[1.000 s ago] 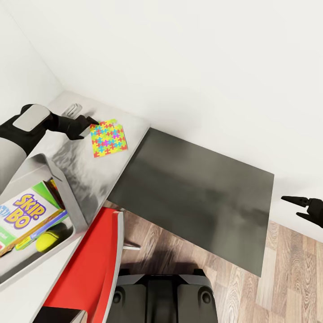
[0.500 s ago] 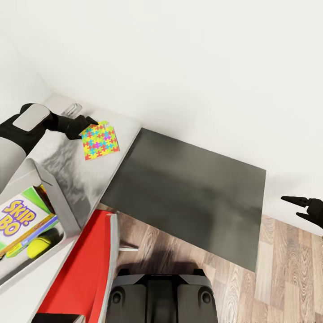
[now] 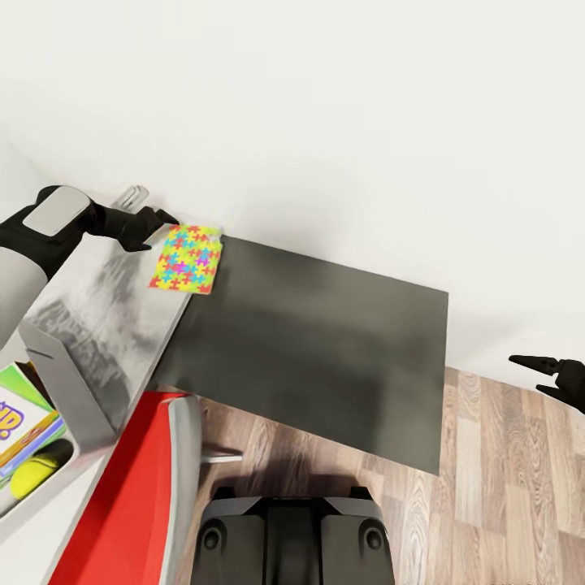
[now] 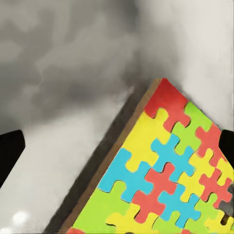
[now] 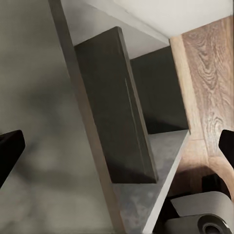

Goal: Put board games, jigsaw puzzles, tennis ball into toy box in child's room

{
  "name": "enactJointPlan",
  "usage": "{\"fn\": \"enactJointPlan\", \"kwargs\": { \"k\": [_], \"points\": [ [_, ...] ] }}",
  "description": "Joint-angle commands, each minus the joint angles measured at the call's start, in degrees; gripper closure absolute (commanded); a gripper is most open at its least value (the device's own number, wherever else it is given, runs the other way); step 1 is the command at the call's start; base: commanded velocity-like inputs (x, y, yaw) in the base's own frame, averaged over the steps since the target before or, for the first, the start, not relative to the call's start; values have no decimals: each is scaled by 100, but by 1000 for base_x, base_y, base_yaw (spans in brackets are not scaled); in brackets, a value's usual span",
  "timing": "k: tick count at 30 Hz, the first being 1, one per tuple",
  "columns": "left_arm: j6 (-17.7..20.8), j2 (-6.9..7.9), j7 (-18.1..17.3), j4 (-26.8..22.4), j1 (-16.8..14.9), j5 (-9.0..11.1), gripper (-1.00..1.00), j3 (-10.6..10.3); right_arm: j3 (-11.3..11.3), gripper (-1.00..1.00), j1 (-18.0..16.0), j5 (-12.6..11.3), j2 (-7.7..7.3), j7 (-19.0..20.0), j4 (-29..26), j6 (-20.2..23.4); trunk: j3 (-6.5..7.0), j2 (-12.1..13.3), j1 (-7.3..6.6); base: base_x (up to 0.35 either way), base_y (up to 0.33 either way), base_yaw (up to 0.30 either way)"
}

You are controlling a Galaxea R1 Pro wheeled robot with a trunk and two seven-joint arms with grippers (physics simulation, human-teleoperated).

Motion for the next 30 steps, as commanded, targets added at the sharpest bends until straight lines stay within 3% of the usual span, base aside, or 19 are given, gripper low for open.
{"fn": "enactJointPlan", "kwargs": {
  "k": [1, 30],
  "points": [
    [-13, 5, 43, -15, 0, 152, -100, -22, -4, -100, -6, -56, -1, -60, -3, 18, -8, -7, 49, 0, 0, -73],
    [-10, 30, 32, -43, 4, 160, -100, -15, -9, -100, -6, -55, -1, -60, -3, 18, -8, -7, 49, 0, 0, -13]
  ]
}}
